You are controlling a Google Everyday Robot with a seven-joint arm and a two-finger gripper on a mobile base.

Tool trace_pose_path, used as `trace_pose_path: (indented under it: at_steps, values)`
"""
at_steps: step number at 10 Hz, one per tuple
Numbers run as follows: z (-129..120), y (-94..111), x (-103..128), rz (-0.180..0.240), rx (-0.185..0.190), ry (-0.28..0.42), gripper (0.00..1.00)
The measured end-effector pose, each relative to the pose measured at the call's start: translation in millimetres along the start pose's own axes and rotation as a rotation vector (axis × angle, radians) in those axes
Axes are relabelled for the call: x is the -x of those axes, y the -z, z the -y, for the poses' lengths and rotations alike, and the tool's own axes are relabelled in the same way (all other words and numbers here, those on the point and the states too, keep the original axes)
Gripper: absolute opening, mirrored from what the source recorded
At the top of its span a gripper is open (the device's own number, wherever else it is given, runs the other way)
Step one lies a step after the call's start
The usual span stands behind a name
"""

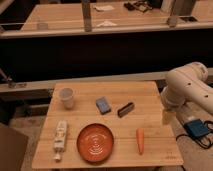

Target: Place the bottle in the ceramic bowl

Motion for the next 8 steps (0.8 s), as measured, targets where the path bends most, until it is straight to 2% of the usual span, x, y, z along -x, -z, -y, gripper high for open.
trace_pose_path:
  at_steps: [6,8]
  values:
    - [-1,1,3,-0.006,-0.001,0.013,0.80]
    - [0,4,29,-0.014,-0.003,0.054,0.80]
